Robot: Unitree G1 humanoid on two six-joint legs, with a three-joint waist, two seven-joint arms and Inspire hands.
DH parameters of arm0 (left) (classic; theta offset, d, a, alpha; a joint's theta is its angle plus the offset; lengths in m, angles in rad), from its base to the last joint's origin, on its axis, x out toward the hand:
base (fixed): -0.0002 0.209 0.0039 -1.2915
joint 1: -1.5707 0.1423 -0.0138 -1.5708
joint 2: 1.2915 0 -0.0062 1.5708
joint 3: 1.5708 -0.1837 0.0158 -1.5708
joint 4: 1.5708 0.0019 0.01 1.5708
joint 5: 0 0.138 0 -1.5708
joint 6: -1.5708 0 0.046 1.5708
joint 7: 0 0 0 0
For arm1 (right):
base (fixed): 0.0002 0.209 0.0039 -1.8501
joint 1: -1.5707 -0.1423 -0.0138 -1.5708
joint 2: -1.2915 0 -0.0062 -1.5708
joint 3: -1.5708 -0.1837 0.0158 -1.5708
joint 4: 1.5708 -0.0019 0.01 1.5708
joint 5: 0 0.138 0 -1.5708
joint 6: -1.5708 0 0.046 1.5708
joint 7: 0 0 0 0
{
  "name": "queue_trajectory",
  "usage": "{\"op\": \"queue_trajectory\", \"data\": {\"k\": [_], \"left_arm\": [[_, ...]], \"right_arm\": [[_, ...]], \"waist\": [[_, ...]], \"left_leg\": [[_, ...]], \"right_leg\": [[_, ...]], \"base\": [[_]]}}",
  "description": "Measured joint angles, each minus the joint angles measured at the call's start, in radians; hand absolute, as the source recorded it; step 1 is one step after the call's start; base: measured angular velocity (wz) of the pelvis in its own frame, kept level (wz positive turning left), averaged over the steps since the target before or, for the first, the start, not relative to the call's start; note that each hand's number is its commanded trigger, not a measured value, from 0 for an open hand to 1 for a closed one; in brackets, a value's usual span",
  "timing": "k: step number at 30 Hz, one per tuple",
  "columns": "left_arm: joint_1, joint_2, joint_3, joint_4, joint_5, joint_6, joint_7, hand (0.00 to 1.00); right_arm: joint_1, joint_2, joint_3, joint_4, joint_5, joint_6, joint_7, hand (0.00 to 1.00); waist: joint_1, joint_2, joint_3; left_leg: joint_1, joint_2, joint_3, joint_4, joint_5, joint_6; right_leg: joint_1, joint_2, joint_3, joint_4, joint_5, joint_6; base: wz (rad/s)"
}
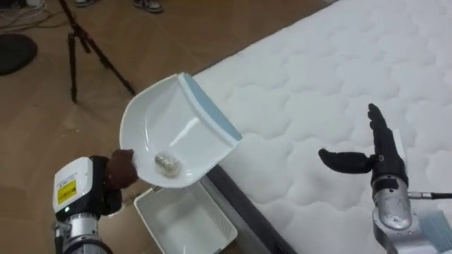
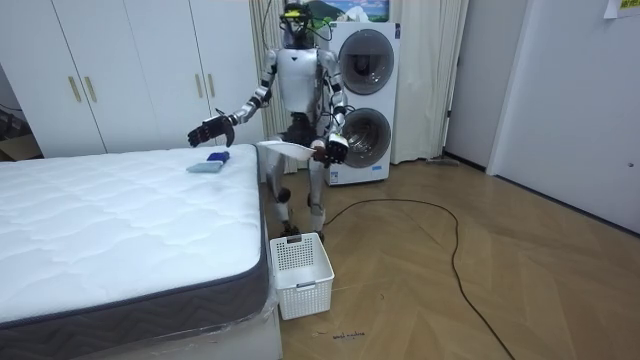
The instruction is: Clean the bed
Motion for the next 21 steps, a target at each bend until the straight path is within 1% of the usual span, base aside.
{"op": "queue_trajectory", "data": {"k": [1, 2, 3, 4, 5, 6, 7, 8, 9, 11, 12, 14, 16, 18, 21], "left_arm": [[0.000, 0.007, -0.010, -0.004, -0.010, 0.000, -0.001, 1.00], [-0.002, 0.003, -0.019, -0.007, -0.016, -0.002, -0.013, 1.00], [-0.003, 0.001, -0.020, -0.013, -0.016, -0.008, -0.014, 1.00], [-0.004, 0.001, -0.018, -0.013, -0.017, -0.011, -0.014, 1.00], [-0.004, 0.002, -0.018, -0.013, -0.017, -0.012, -0.016, 1.00], [-0.005, 0.001, -0.017, -0.013, -0.016, -0.013, -0.018, 1.00], [-0.005, 0.001, -0.017, -0.013, -0.016, -0.014, -0.019, 1.00], [-0.007, 0.001, -0.017, -0.013, -0.016, -0.018, -0.020, 1.00], [-0.007, 0.000, -0.018, -0.013, -0.016, -0.019, -0.025, 1.00], [-0.010, 0.000, -0.017, -0.013, -0.017, -0.019, -0.032, 1.00], [-0.012, 0.000, -0.017, -0.013, -0.017, -0.019, -0.033, 1.00], [-0.013, 0.000, -0.017, -0.013, -0.017, -0.019, -0.033, 1.00], [-0.012, 0.000, -0.017, -0.013, -0.016, -0.019, -0.033, 1.00], [-0.010, 0.000, -0.012, -0.013, -0.004, -0.020, -0.033, 1.00], [-0.016, 0.002, -0.012, 0.003, -0.009, -0.020, -0.033, 1.00]], "right_arm": [[0.002, 0.005, 0.000, 0.000, 0.001, -0.001, -0.005, 0.00], [0.020, 0.005, -0.002, 0.002, 0.000, -0.003, -0.015, 0.00], [0.019, 0.003, -0.003, 0.002, 0.000, -0.003, -0.020, 0.00], [0.017, 0.003, -0.002, 0.002, -0.001, -0.003, -0.020, 0.00], [0.020, 0.003, -0.001, 0.002, -0.001, -0.003, -0.019, 0.00], [0.025, 0.003, -0.002, 0.002, -0.001, -0.003, -0.018, 0.00], [0.029, 0.003, -0.002, 0.002, -0.001, -0.003, -0.017, 0.00], [0.033, 0.003, -0.002, 0.002, 0.000, -0.003, -0.015, 0.00], [0.038, 0.003, -0.002, 0.002, -0.001, -0.003, -0.010, 0.00], [0.048, 0.004, -0.002, 0.002, -0.001, -0.003, 0.000, 0.00], [0.054, 0.004, -0.001, 0.002, -0.001, -0.003, 0.006, 0.00], [0.057, 0.004, -0.001, 0.002, 0.000, -0.003, 0.008, 0.00], [0.064, 0.004, -0.001, 0.002, -0.001, -0.003, 0.012, 0.00], [0.079, 0.003, -0.003, 0.002, -0.006, -0.004, 0.013, 0.00], [0.082, 0.002, -0.001, 0.008, -0.011, -0.004, 0.013, 0.00]], "waist": [[-0.008, -0.008, -0.0034], [-0.029, -0.011, -0.0181], [-0.016, -0.001, -0.0158], [-0.010, 0.004, -0.0144], [-0.005, 0.013, -0.0150], [-0.003, 0.018, -0.0123], [-0.003, 0.020, -0.0114], [-0.005, 0.025, -0.0062], [-0.010, 0.027, -0.0044], [-0.011, 0.024, -0.0026], [-0.011, 0.020, -0.0001], [-0.007, 0.016, 0.0014], [0.001, 0.011, 0.0046], [0.002, 0.009, 0.0042], [-0.001, 0.010, 0.0045]], "left_leg": [[-0.007, -0.011, -0.027, 0.010, -0.002, -0.003], [-0.012, -0.021, -0.060, 0.011, 0.000, -0.011], [-0.011, -0.021, -0.071, 0.003, 0.003, -0.019], [-0.014, -0.021, -0.077, -0.001, 0.004, -0.023], [-0.010, -0.021, -0.088, -0.017, 0.010, -0.030], [-0.005, -0.022, -0.095, -0.028, 0.015, -0.033], [-0.005, -0.023, -0.104, -0.030, 0.017, -0.034], [-0.006, -0.024, -0.114, -0.030, 0.017, -0.035], [-0.010, -0.029, -0.131, -0.030, 0.018, -0.035], [-0.022, -0.030, -0.132, -0.029, 0.018, -0.035], [-0.029, -0.030, -0.131, -0.029, 0.018, -0.036], [-0.041, -0.031, -0.130, -0.028, 0.018, -0.036], [-0.047, -0.031, -0.132, -0.026, 0.018, -0.036], [-0.068, -0.031, -0.145, -0.006, 0.017, -0.036], [-0.092, -0.037, -0.147, 0.023, 0.017, -0.036]], "right_leg": [[-0.007, 0.005, 0.041, -0.009, 0.059, 0.015], [0.005, 0.019, 0.063, -0.017, 0.082, -0.009], [0.028, 0.031, 0.062, -0.038, 0.083, -0.012], [0.035, 0.035, 0.060, -0.048, 0.084, -0.013], [0.049, 0.038, 0.048, -0.063, 0.084, -0.014], [0.061, 0.037, 0.040, -0.071, 0.079, -0.015], [0.066, 0.038, 0.039, -0.077, 0.077, -0.016], [0.080, 0.043, 0.038, -0.091, 0.074, -0.015], [0.087, 0.046, 0.039, -0.101, 0.070, -0.014], [0.087, 0.047, 0.044, -0.100, 0.057, -0.012], [0.085, 0.049, 0.051, -0.100, 0.050, -0.012], [0.077, 0.052, 0.069, -0.099, 0.044, -0.011], [0.073, 0.052, 0.068, -0.097, 0.039, -0.010], [0.056, 0.052, 0.070, -0.075, 0.028, -0.008], [0.045, 0.050, 0.065, -0.043, 0.015, -0.009]], "base": [[1.52], [1.14], [0.90], [0.44], [0.43], [0.46], [0.47], [0.46], [0.46], [0.42], [0.37], [0.25], [0.20], [0.28], [0.31]]}}
